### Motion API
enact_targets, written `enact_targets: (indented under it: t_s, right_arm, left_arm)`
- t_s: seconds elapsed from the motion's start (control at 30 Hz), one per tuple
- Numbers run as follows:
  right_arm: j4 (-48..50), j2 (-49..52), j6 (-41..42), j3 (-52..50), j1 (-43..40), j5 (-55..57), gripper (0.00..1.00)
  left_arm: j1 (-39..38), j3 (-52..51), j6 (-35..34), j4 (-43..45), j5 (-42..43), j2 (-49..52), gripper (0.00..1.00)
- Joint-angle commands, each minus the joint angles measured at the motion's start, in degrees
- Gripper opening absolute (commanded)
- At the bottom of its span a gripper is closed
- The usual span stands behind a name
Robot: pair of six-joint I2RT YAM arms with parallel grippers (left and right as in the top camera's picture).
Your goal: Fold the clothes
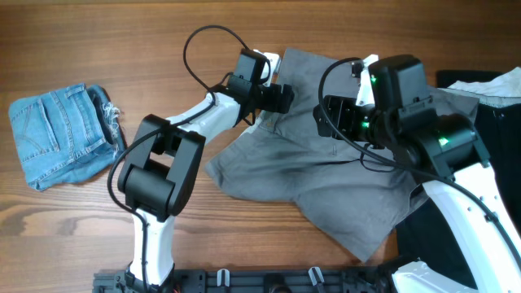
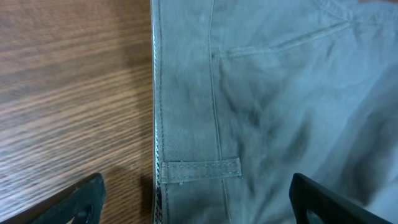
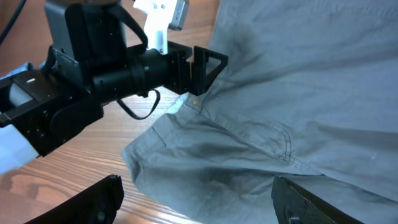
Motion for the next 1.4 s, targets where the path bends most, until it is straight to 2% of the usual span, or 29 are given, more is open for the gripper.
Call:
enact_targets:
  t_s: [0.0, 0.27, 0.37, 0.4, 0.47, 0.57, 0.67, 0.77, 0.8, 0.87, 0.9, 0.97, 1.07, 1.13, 1.23, 1.3, 1.37]
  right_arm:
    - [-0.22, 2.05, 1.44, 0.02, -0.17, 0.13, 0.81]
    - [-0.26, 3.45, 2.69, 0.02, -0.17, -0.07, 0.81]
    - [-0.50, 3.45, 2.67, 0.02, -0.17, -0.07, 0.81]
    - [-0.63, 3.45, 2.67, 0.02, -0.17, -0.04, 0.81]
    - [-0.63, 3.45, 2.67, 0.02, -0.17, -0.04, 0.81]
    - [-0.70, 3.45, 2.64, 0.02, -0.17, -0.04, 0.81]
    - [-0.70, 3.45, 2.54, 0.02, -0.17, -0.02, 0.81]
    - [-0.68, 3.45, 3.23, 0.02, -0.17, -0.04, 0.81]
    - [-0.68, 3.45, 4.07, 0.02, -0.17, 0.17, 0.81]
    - [-0.68, 3.45, 4.28, 0.02, -0.17, 0.72, 0.81]
    - [-0.92, 3.54, 5.55, 0.02, -0.17, 2.32, 0.81]
    - [-1.97, 4.35, 7.43, 0.00, -0.20, 6.14, 0.82]
    - [-2.36, 6.88, 7.34, 0.00, -0.20, 10.51, 0.82]
    - [-0.61, 9.66, 5.88, 0.00, -0.59, 12.44, 0.82]
    - [2.71, 15.72, 3.48, 0.00, -2.95, 11.93, 0.72]
    - [2.89, 19.58, 2.45, 0.00, -5.11, 11.89, 0.72]
    - [4.59, 24.28, -0.87, 0.00, -7.85, 10.38, 0.65]
  left_arm:
    - [-0.33, 0.17, 0.96, 0.17, -0.48, 1.51, 0.87]
    - [-3.34, 0.17, 0.98, -0.24, 0.94, 5.20, 0.48]
    - [-3.21, 0.17, 0.96, -1.77, -0.26, 5.97, 0.20]
    - [-2.64, 0.17, 0.96, -1.99, -1.95, 5.70, 0.04]
    - [-1.18, 0.20, 0.74, -2.01, -3.98, 4.87, 0.04]
    - [4.02, 0.20, -4.87, -3.63, -12.37, 1.66, 0.04]
    - [12.79, 0.20, -9.14, -7.32, -20.39, -2.64, 0.04]
    - [23.74, 0.20, -8.92, -8.61, -17.25, -6.93, 0.04]
    - [26.27, 0.20, -8.92, -8.66, -14.05, -8.20, 0.14]
    - [29.38, 0.20, -8.87, -8.68, -8.28, -10.03, 0.42]
    - [30.73, 0.20, -8.68, -9.09, -6.91, -11.13, 0.63]
    - [32.79, 0.20, -8.70, -10.69, -6.84, -14.08, 0.81]
    - [33.48, 0.20, -8.33, -12.90, -5.84, -18.62, 0.89]
    - [33.29, 0.20, -5.62, -15.41, -4.46, -23.61, 0.89]
    - [32.72, 0.20, -5.66, -23.12, -3.15, -31.98, 0.89]
    - [32.65, 0.20, -5.66, -29.14, -3.13, -36.46, 0.89]
    - [32.68, 0.20, -5.66, -36.24, -3.13, -41.33, 0.94]
